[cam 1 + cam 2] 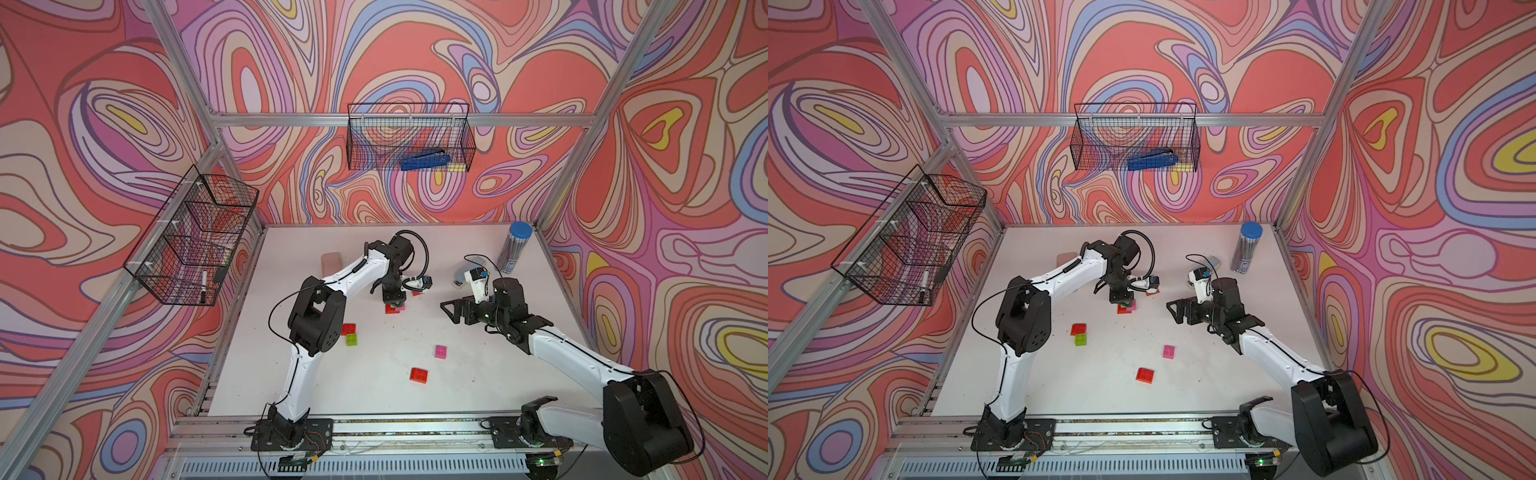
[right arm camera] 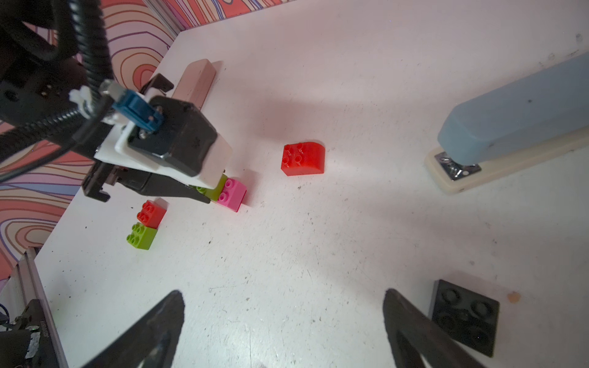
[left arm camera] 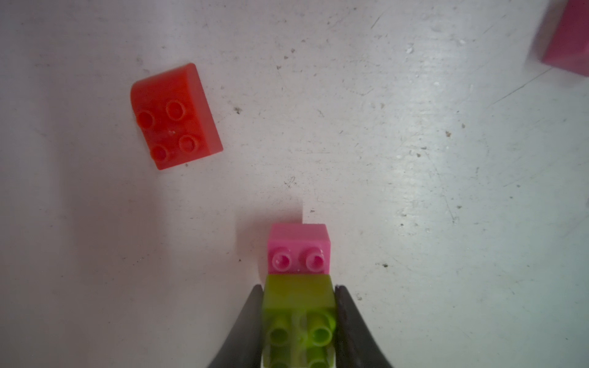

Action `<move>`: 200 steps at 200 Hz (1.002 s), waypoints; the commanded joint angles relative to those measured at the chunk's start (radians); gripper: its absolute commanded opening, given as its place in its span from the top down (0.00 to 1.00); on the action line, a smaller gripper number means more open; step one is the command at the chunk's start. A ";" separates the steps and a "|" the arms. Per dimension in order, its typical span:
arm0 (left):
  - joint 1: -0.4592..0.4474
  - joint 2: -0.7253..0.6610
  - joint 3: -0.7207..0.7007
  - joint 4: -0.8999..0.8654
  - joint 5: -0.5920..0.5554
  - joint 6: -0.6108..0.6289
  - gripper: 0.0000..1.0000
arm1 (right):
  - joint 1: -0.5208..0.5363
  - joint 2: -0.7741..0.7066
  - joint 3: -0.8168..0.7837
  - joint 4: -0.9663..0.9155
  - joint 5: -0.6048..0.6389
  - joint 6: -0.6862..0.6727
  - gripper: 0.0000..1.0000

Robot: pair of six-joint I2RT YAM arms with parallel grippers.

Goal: Assemble the letter s with lego
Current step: Assemble the lego brick with the lego brick.

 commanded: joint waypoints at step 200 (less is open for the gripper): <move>0.023 0.050 -0.043 -0.043 -0.044 0.113 0.78 | -0.033 0.016 0.027 -0.006 -0.029 -0.047 0.02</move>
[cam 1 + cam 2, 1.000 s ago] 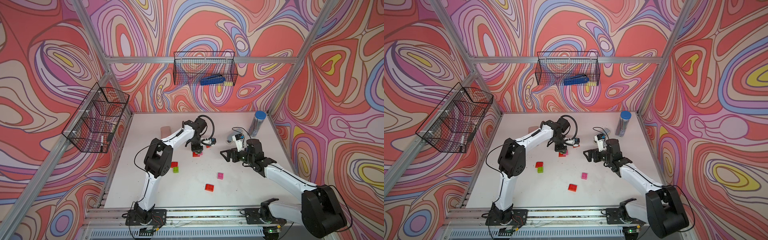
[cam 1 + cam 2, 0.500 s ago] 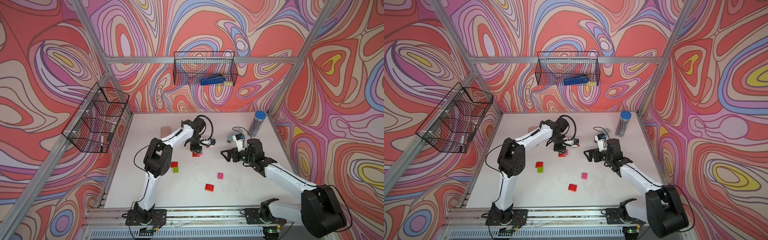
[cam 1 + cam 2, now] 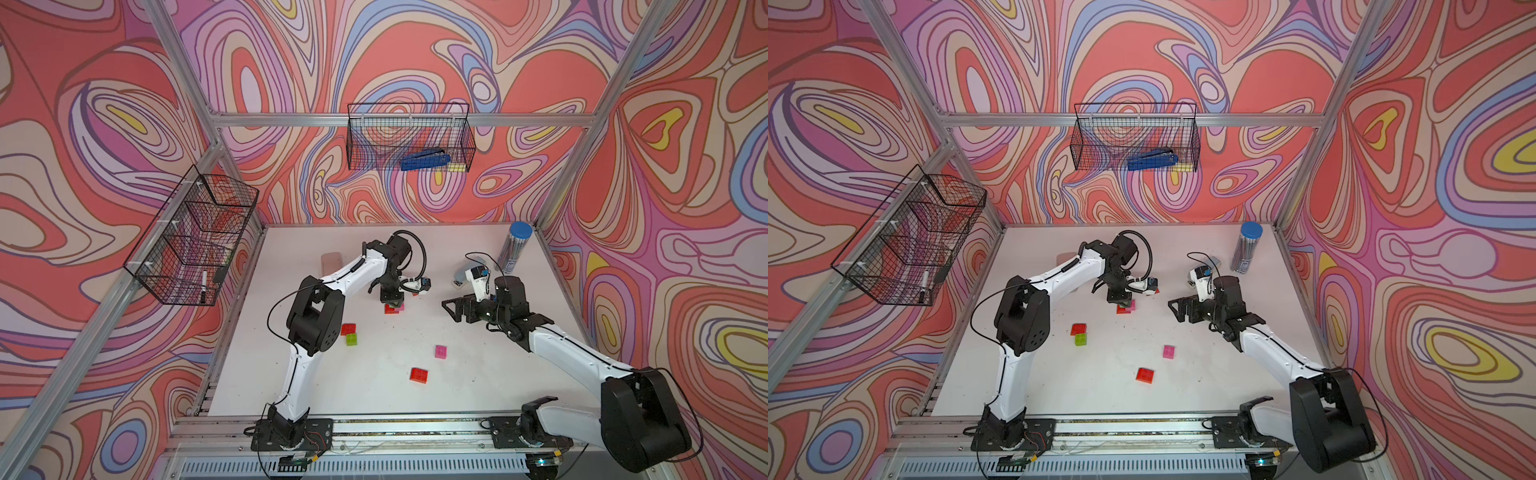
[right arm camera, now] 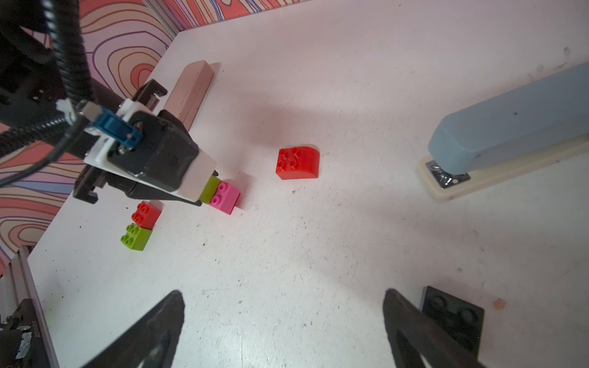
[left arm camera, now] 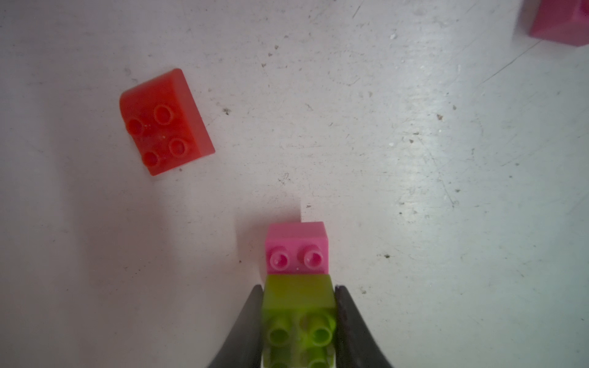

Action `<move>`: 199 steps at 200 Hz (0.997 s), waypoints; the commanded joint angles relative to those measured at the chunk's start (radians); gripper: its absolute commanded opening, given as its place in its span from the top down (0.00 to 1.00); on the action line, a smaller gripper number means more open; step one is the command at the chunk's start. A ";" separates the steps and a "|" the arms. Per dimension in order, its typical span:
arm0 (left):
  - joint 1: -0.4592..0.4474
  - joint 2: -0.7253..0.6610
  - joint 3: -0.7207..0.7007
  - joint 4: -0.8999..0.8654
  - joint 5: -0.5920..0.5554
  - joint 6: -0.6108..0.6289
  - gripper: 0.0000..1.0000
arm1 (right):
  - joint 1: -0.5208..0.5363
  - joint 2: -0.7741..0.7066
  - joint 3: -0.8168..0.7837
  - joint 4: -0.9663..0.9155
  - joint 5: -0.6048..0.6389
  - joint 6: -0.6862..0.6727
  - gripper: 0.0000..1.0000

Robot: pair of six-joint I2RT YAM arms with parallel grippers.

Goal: Assemble the letter s with lego
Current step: Assemble the lego brick with the lego brick.

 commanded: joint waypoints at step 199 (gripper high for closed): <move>0.000 -0.010 -0.098 -0.030 -0.040 -0.005 0.79 | -0.017 0.001 -0.007 0.053 -0.058 -0.028 0.02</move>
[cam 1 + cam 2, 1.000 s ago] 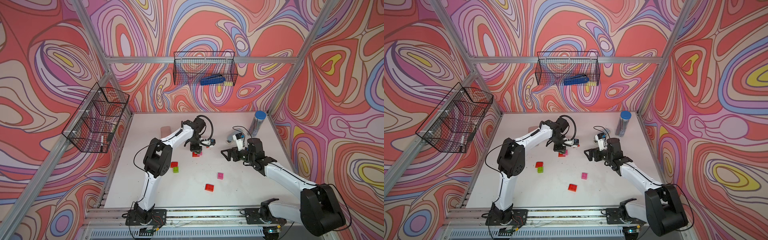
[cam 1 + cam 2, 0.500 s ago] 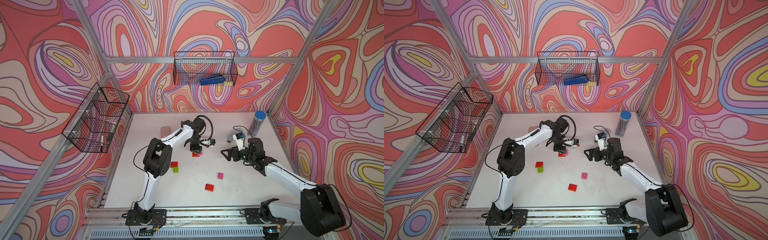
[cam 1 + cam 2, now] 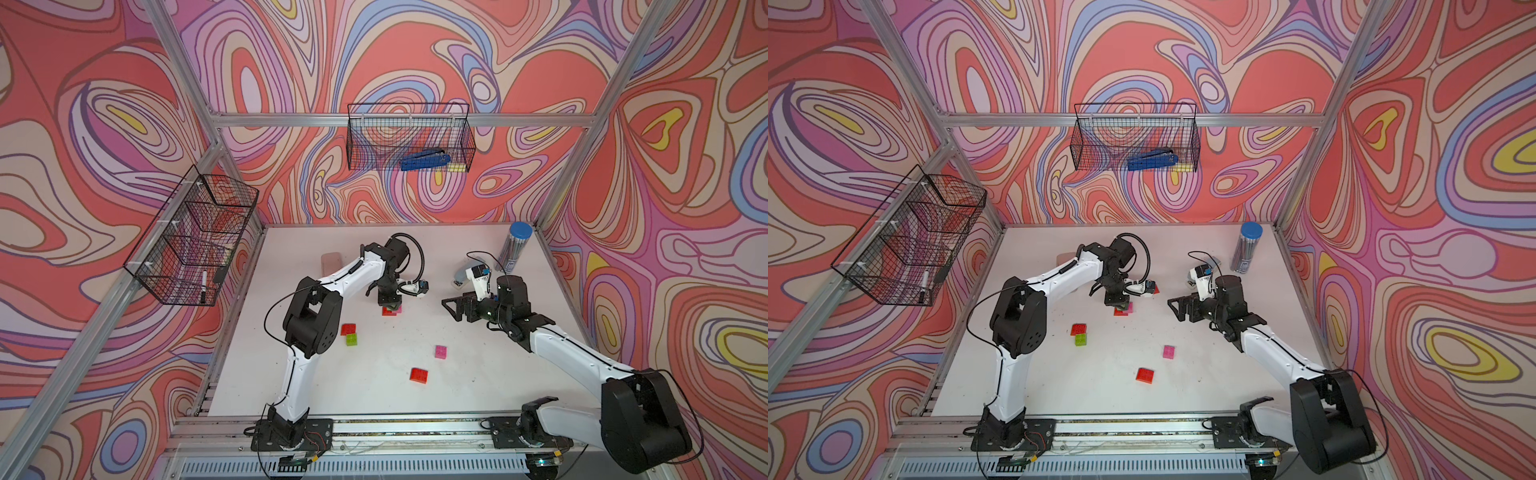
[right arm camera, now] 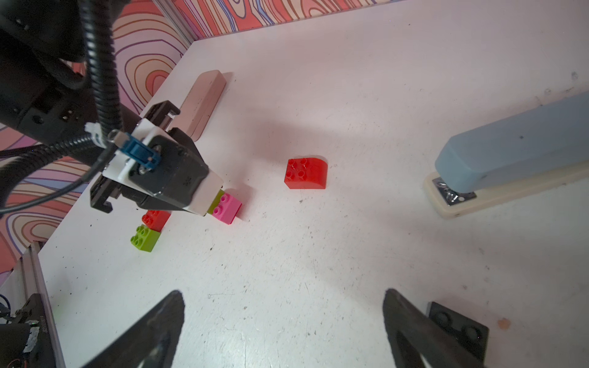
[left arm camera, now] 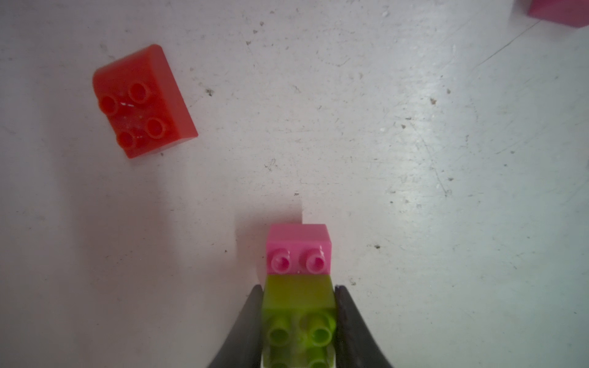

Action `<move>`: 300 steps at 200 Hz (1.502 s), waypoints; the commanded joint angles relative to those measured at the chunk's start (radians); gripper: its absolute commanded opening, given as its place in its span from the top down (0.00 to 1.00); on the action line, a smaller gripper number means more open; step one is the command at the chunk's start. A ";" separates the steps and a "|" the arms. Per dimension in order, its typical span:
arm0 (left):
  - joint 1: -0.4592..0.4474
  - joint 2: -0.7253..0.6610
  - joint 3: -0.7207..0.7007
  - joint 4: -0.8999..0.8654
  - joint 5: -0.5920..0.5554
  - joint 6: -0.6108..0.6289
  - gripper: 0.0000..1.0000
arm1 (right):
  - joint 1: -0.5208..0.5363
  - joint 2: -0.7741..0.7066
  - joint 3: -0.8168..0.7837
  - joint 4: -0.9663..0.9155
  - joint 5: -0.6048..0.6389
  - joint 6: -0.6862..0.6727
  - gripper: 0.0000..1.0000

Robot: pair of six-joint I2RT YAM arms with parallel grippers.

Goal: Assemble the letter s with lego
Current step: Assemble the lego brick with the lego brick, then adjust the lego brick at the center of the board.

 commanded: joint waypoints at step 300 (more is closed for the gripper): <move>0.011 -0.495 -0.463 0.005 -0.039 -0.374 0.38 | 0.007 -0.079 0.011 -0.037 -0.196 0.036 0.02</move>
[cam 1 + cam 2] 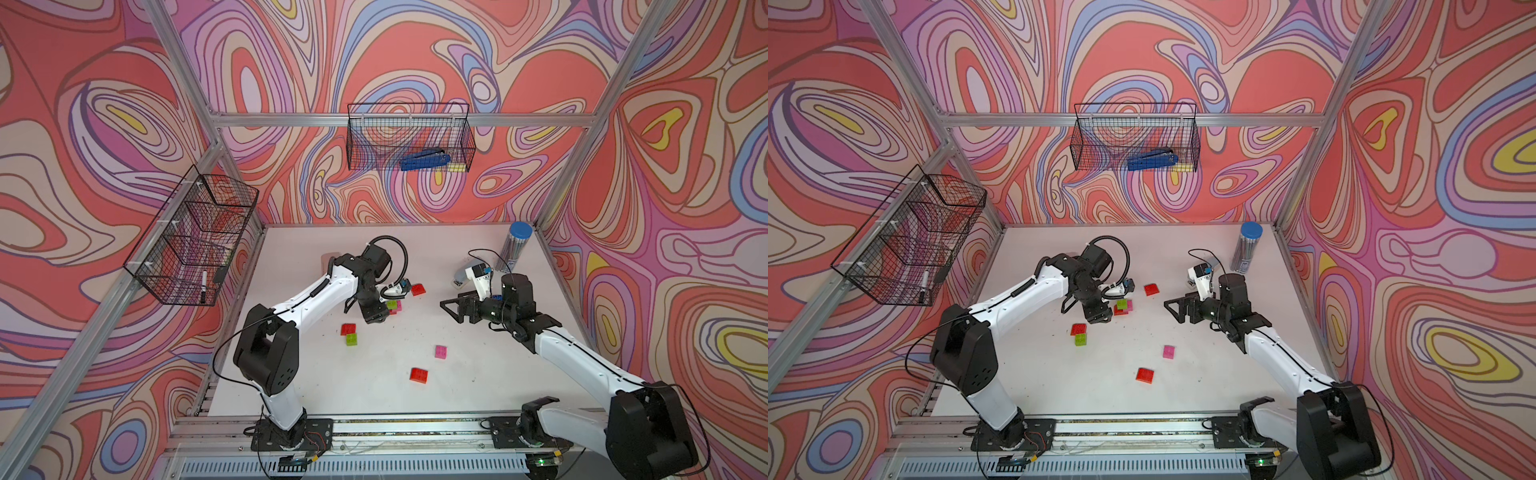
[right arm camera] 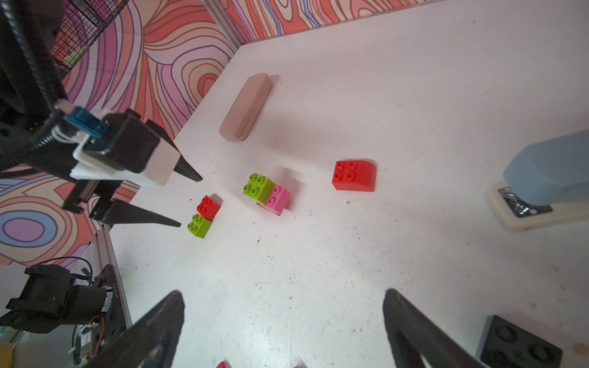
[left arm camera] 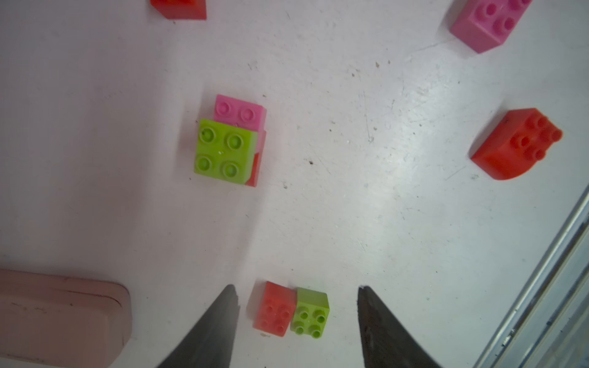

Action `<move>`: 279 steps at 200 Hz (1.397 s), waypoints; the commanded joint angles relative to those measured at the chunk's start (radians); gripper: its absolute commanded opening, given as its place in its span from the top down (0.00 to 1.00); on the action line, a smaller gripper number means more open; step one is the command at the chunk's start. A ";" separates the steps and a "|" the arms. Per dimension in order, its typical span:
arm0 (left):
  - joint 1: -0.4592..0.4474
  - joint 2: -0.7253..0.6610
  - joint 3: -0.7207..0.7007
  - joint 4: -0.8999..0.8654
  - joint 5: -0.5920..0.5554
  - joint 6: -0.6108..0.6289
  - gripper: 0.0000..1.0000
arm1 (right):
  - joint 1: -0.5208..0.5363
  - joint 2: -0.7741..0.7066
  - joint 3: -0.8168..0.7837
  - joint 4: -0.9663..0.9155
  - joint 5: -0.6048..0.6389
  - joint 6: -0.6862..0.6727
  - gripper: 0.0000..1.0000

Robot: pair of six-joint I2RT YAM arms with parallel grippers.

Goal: Assemble the letter s with lego
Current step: Adjust the lego brick at the center of the board.

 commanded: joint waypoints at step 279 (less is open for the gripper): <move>0.088 -0.032 -0.374 0.124 -0.121 -0.168 0.37 | 0.018 0.018 -0.024 0.046 0.026 -0.065 0.02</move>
